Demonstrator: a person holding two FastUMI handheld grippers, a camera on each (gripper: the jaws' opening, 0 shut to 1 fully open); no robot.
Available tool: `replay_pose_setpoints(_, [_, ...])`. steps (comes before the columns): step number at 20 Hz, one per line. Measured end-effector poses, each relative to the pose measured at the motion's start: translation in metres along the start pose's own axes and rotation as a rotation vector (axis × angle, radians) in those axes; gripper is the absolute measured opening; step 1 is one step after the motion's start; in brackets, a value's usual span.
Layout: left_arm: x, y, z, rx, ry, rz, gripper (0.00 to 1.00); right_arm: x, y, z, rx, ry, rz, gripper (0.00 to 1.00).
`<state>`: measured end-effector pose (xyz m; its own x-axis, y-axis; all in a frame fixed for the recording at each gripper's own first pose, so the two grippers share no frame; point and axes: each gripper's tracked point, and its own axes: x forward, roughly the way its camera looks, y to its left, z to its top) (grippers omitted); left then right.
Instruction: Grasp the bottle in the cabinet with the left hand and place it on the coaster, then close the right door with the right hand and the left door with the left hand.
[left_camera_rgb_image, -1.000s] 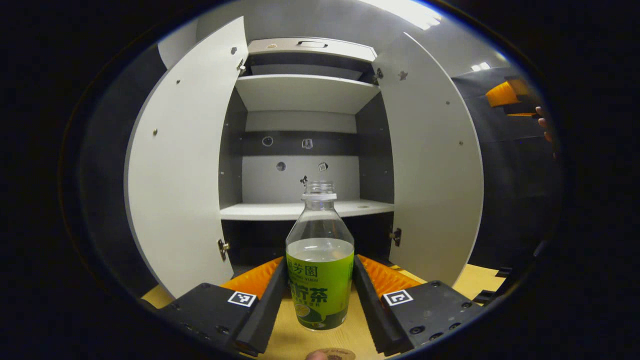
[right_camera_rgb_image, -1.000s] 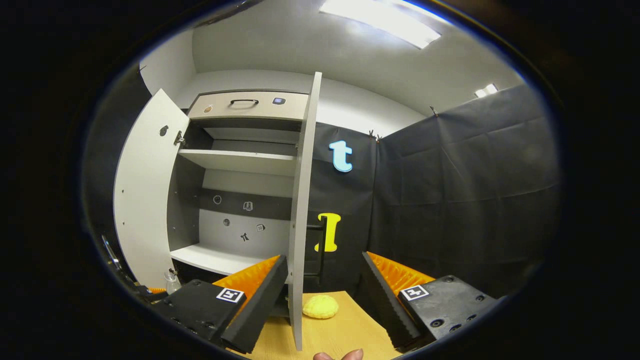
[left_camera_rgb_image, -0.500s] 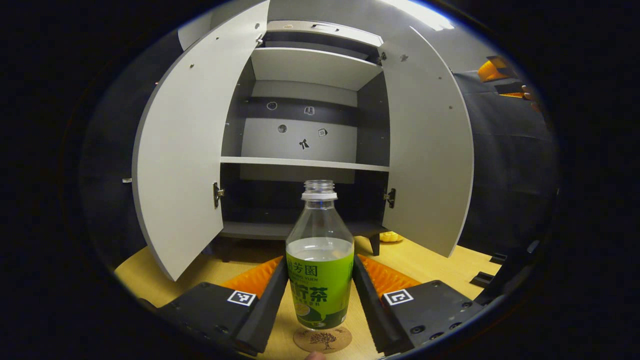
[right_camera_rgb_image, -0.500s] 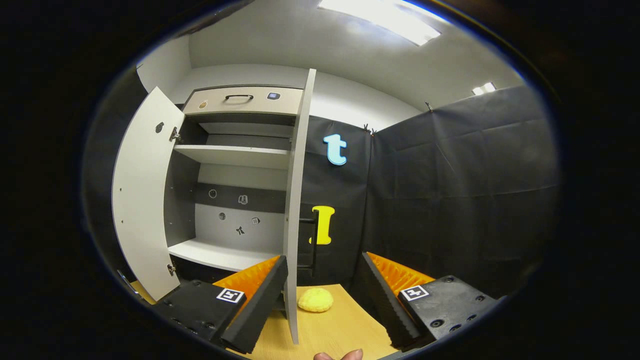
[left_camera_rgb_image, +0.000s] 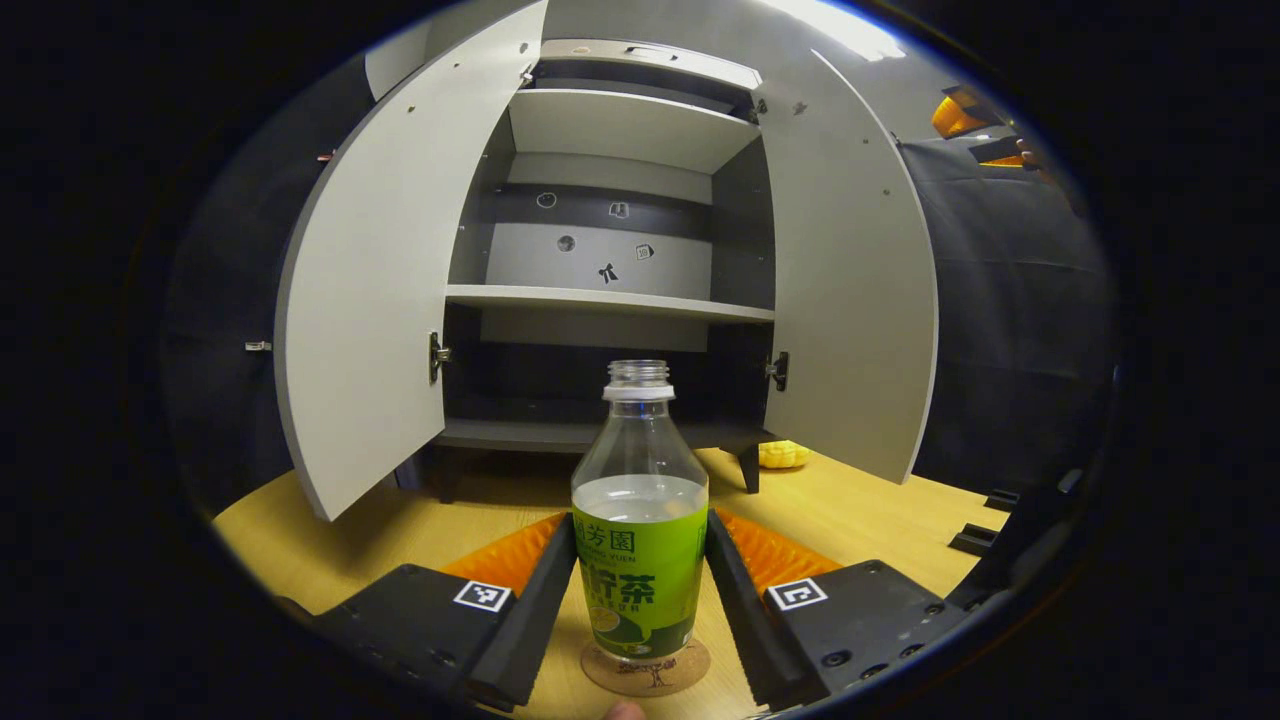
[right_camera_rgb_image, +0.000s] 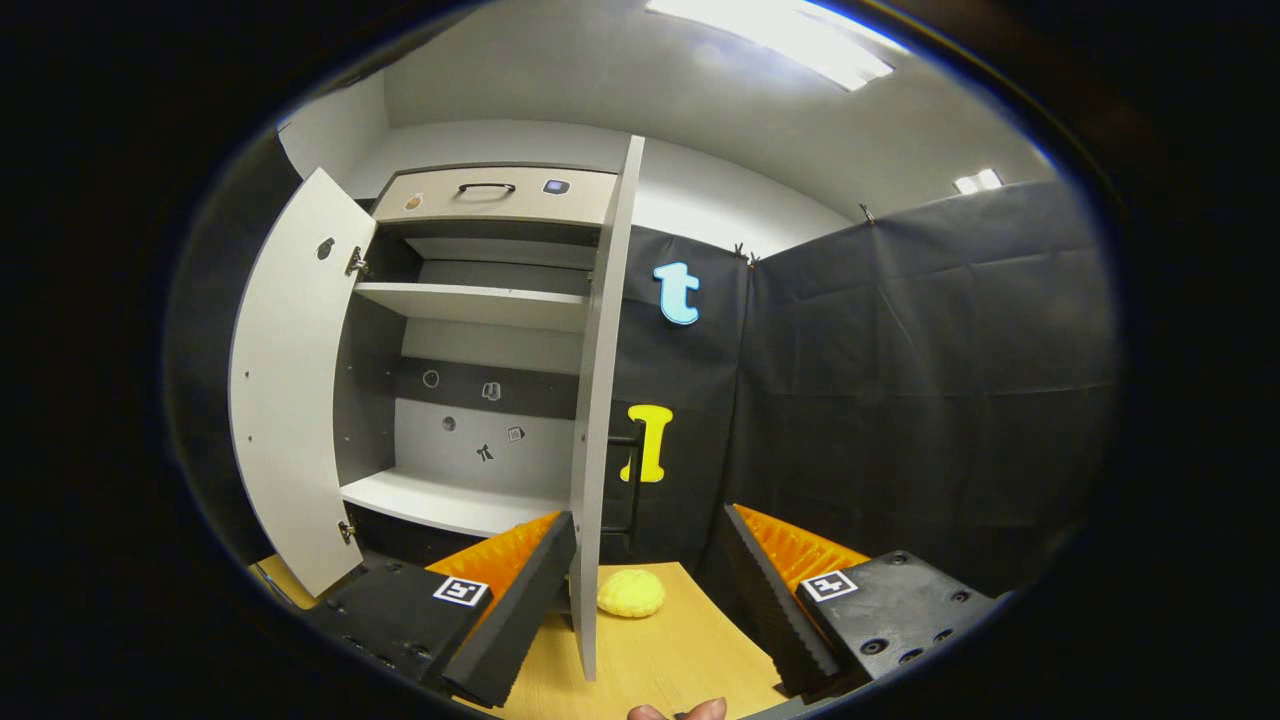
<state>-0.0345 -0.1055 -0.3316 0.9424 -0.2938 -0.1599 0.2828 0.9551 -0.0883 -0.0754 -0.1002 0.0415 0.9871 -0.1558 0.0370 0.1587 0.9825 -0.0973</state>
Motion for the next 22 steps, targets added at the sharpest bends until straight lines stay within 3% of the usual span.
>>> replay_pose_setpoints(18, [-0.015,-0.006,-0.041,0.02,0.057,-0.01,0.81,-0.01,0.006,0.009,-0.047,-0.003,0.017,0.97])
replay_pose_setpoints(22, [-0.021,-0.007,-0.04,-0.003,0.065,-0.007,0.92,-0.011,0.009,0.01,-0.045,-0.008,0.023,0.97])
